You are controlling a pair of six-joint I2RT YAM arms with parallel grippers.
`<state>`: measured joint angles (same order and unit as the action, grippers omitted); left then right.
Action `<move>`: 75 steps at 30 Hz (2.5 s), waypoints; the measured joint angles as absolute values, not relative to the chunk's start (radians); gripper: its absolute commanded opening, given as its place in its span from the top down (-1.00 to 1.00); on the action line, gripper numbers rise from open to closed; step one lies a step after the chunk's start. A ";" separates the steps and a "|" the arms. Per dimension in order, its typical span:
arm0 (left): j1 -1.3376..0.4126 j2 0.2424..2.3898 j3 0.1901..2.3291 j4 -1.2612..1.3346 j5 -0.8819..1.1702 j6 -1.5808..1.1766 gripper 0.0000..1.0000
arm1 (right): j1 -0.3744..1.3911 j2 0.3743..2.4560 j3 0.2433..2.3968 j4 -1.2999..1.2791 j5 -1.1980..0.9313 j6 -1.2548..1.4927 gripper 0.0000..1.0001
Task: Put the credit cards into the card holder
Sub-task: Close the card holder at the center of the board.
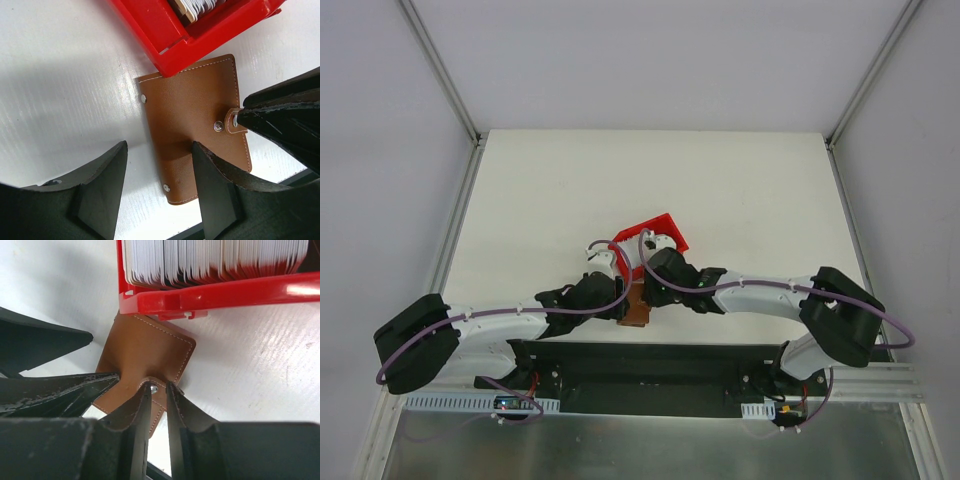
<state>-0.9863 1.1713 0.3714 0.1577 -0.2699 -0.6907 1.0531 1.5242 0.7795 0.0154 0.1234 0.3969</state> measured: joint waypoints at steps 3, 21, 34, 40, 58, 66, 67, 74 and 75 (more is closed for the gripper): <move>-0.986 1.172 0.371 0.158 -0.270 -0.691 -0.05 | 1.058 1.526 0.784 0.019 0.120 0.400 0.60; -0.986 1.179 0.371 0.176 -0.240 -0.654 -0.07 | 1.072 1.533 0.789 0.014 0.123 0.415 0.63; -0.986 1.210 0.374 0.225 -0.227 -0.643 -0.04 | 1.070 1.572 0.800 0.022 0.101 0.433 0.60; -0.986 1.214 0.373 0.230 -0.209 -0.645 0.22 | 1.070 1.584 0.811 0.027 0.097 0.432 0.60; -0.973 1.236 0.374 0.268 -0.209 -0.658 0.43 | 1.057 1.578 0.812 0.018 0.081 0.427 0.58; -0.973 1.246 0.382 0.271 -0.210 -0.657 0.44 | 1.056 1.593 0.835 -0.005 0.061 0.412 0.61; -0.973 1.248 0.384 0.271 -0.210 -0.657 0.45 | 1.056 1.597 0.842 -0.014 0.061 0.410 0.60; -0.973 1.248 0.384 0.270 -0.210 -0.657 0.45 | 1.060 1.625 0.889 -0.076 0.068 0.393 0.68; -0.973 1.248 0.384 0.270 -0.210 -0.658 0.46 | 1.063 1.630 0.899 -0.087 0.072 0.390 0.70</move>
<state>-0.9733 1.2484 0.3843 0.2695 -0.2096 -0.6579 1.0630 1.6302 0.8993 -0.0872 0.0715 0.3897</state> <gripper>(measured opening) 0.282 0.166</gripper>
